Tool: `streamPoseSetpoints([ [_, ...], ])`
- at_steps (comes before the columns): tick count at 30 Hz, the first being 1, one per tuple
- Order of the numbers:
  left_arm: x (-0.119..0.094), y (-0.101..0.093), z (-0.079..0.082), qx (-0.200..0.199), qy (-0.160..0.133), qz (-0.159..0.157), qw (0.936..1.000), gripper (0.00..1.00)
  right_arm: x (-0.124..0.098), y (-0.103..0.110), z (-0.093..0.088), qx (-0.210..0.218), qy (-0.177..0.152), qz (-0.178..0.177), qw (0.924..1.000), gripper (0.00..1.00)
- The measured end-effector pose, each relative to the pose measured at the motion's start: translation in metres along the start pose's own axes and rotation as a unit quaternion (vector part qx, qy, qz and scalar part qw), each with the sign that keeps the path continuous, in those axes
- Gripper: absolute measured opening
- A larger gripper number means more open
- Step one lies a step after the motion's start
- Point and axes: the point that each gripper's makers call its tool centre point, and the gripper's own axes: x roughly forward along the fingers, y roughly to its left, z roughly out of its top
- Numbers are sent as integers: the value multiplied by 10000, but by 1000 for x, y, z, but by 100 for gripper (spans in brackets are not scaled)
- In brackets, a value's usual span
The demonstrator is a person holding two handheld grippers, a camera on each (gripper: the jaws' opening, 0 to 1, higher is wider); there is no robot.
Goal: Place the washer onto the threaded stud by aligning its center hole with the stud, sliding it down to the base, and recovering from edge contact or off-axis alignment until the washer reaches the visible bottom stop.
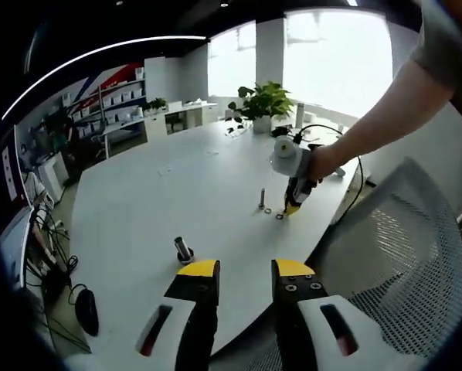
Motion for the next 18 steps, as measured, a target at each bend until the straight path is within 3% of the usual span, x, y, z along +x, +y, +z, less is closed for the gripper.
streamPoseSetpoints([
  [3,0,0,-1,-17,13,-5,10000,25,-11,2,18,156,-448,83,9988,14],
  [9,0,0,0,12,17,0,10000,25,-29,0,38,-172,-718,-70,9972,14],
  [13,0,0,-1,39,20,14,10000,25,-35,-1,51,-159,-941,-108,9954,14],
  [18,0,1,-1,16,30,25,10000,25,-42,-9,58,-255,-973,-345,9943,14],
])
